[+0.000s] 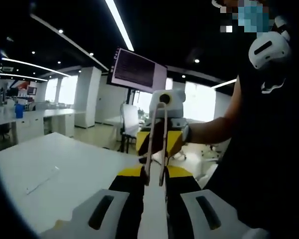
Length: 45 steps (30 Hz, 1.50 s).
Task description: Place the target food into the container with the food tongs after gripping and lifting it, then release it inside without dropping or visibly crushing the food.
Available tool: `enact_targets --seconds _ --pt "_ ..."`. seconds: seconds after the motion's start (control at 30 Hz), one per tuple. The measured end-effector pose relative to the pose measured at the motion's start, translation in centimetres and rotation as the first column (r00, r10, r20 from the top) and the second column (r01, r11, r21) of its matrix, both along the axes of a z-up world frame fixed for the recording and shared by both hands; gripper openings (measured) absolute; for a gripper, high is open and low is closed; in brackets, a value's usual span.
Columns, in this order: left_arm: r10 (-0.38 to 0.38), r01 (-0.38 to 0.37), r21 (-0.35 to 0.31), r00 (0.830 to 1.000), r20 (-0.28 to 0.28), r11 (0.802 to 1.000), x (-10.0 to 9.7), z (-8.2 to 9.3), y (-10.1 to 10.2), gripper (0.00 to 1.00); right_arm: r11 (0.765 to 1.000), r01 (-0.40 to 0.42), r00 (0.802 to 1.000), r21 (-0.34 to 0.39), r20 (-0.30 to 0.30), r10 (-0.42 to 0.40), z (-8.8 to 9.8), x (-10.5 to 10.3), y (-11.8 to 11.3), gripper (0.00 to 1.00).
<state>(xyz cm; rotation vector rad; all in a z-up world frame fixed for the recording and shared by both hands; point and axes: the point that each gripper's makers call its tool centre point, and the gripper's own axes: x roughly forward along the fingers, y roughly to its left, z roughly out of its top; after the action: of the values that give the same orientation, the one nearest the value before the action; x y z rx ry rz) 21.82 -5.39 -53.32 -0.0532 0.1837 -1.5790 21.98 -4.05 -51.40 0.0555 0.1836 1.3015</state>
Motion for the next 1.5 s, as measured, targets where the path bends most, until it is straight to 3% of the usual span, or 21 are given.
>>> enact_targets --seconds 0.07,0.3,0.4,0.43,0.53,0.6,0.7,0.77,0.87,0.93,1.07,1.17,1.23,1.33,1.37,1.43,1.5 --pt "0.003 -0.003 0.005 1.0 -0.005 1.0 -0.1 -0.1 0.0 0.12 0.999 -0.015 0.999 -0.028 0.044 0.016 0.0 -0.3 0.0 0.15" --pt "0.057 -0.057 0.019 0.998 -0.009 0.998 0.7 -1.0 -0.1 0.22 0.998 0.02 0.999 -0.051 0.042 -0.018 -0.5 0.1 -0.3 0.19" --pt "0.065 -0.063 0.074 0.998 -0.022 0.995 0.5 -1.8 0.1 0.24 0.999 0.02 0.999 -0.036 0.034 -0.019 -0.3 0.1 -0.4 0.2" --pt "0.073 -0.072 0.092 0.997 -0.01 0.993 0.6 -2.1 0.2 0.28 0.999 0.025 0.999 -0.025 0.027 -0.024 -0.1 0.3 -0.7 0.2" --pt "0.154 -0.156 0.124 0.988 0.029 0.98 1.7 -2.6 1.1 0.54 0.997 0.069 0.997 -0.028 0.038 -0.068 0.0 1.4 -1.6 0.21" --pt "0.219 -0.236 0.177 0.97 0.106 0.956 2.9 -3.6 2.6 0.73 0.996 0.08 0.996 -0.033 0.049 -0.078 0.0 1.8 -2.2 0.21" --pt "0.296 -0.321 0.262 0.946 0.132 0.91 3.8 -5.8 5.4 0.89 0.993 0.096 0.993 -0.069 0.071 -0.091 -0.3 2.2 -3.0 0.22" --pt "0.34 -0.363 0.272 0.932 0.129 0.891 4.2 -6.5 7.0 0.91 0.989 0.105 0.992 -0.108 0.088 -0.095 -0.7 2.6 -3.7 0.22" --pt "0.421 -0.442 0.316 0.897 0.134 0.84 4.8 -8.7 10.7 0.91 0.981 0.124 0.988 -0.147 0.107 -0.109 -1.0 3.2 -4.8 0.22" --pt "0.448 -0.466 0.33 0.884 0.133 0.821 4.8 -9.5 12.4 0.91 0.975 0.122 0.989 -0.184 0.102 -0.105 -1.3 3.5 -5.6 0.22" --pt "0.483 -0.505 0.348 0.862 0.155 0.79 4.3 -10.9 16.1 0.94 0.952 0.12 0.989 -0.28 0.117 -0.09 -1.9 4.1 -7.2 0.22" --pt "0.538 -0.561 0.366 0.825 0.173 0.742 4.3 -12.8 19.1 1.0 0.925 0.134 0.987 -0.357 0.136 -0.09 -2.8 4.7 -8.5 0.22" --pt "0.566 -0.58 0.362 0.81 0.155 0.73 4.0 -13.7 20.1 0.99 0.916 0.135 0.987 -0.377 0.136 -0.089 -3.2 4.8 -8.8 0.22" --pt "0.624 -0.642 0.345 0.761 0.178 0.685 3.9 -15.1 21.4 0.99 0.904 0.148 0.985 -0.401 0.144 -0.097 -3.9 5.1 -9.3 0.22" --pt "0.632 -0.652 0.346 0.752 0.184 0.675 3.9 -15.5 21.6 0.99 0.899 0.153 0.984 -0.41 0.148 -0.101 -4.2 5.1 -9.4 0.22" --pt "0.643 -0.672 0.323 0.737 0.207 0.667 3.8 -15.9 21.6 0.99 0.888 0.165 0.982 -0.429 0.155 -0.108 -5.0 5.5 -9.6 0.22" --pt "0.656 -0.676 0.318 0.732 0.186 0.664 3.5 -16.3 21.3 0.99 0.884 0.161 0.983 -0.439 0.155 -0.102 -5.4 5.1 -9.3 0.22"
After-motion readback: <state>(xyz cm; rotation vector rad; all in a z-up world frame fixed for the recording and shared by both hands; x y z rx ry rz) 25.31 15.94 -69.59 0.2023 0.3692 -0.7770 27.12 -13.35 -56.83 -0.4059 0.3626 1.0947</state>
